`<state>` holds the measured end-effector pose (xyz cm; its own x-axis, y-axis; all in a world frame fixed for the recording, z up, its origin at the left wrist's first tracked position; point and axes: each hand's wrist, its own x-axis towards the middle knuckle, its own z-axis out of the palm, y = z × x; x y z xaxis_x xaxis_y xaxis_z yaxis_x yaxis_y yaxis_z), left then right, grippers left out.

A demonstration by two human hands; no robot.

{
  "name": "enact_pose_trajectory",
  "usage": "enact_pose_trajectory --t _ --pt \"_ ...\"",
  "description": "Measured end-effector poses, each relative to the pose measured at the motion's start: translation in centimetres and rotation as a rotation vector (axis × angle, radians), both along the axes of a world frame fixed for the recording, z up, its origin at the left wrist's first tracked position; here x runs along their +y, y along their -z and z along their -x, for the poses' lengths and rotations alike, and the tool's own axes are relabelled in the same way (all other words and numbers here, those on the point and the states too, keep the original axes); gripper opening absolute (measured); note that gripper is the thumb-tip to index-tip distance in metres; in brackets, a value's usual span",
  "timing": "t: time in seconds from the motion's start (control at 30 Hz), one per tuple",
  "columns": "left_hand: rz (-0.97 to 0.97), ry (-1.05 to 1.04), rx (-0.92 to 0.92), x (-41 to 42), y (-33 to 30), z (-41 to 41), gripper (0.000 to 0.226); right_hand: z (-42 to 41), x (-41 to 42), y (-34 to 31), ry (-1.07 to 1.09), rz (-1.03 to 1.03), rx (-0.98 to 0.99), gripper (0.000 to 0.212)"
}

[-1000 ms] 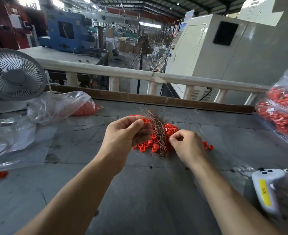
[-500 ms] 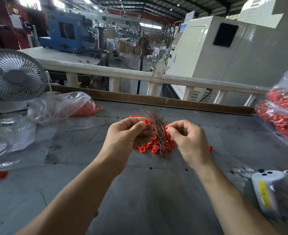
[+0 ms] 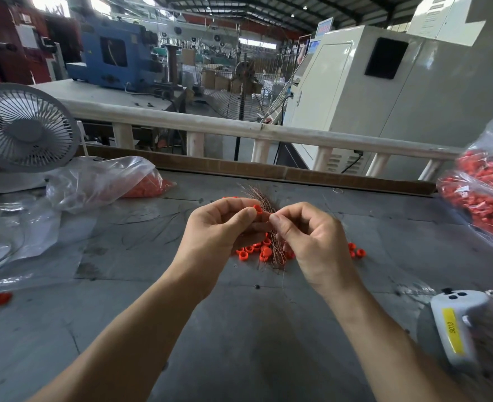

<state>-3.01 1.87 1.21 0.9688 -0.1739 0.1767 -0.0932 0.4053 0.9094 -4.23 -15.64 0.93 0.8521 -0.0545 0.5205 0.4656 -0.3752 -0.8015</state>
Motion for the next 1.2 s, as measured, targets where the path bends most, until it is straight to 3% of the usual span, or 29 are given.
enact_pose_trajectory --t 0.2,0.37,0.7,1.03,1.2 --pt "-0.047 -0.004 -0.068 -0.1 0.0 0.0 0.015 0.5 0.6 -0.7 0.033 -0.010 -0.089 0.004" --pt "-0.105 0.003 -0.125 -0.1 0.2 0.0 0.015 0.9 1.0 -1.1 0.076 0.140 -0.216 0.004" --pt "-0.201 -0.052 -0.204 -0.4 0.5 0.0 0.014 0.7 0.5 -1.5 0.082 0.286 -0.273 0.005" --pt "-0.198 -0.022 -0.123 -0.1 0.3 0.2 0.016 0.6 0.4 -1.2 0.054 0.240 -0.255 0.006" --pt "-0.095 -0.002 -0.015 -0.3 0.3 0.2 0.019 0.9 1.2 -1.2 0.173 0.442 -0.309 0.018"
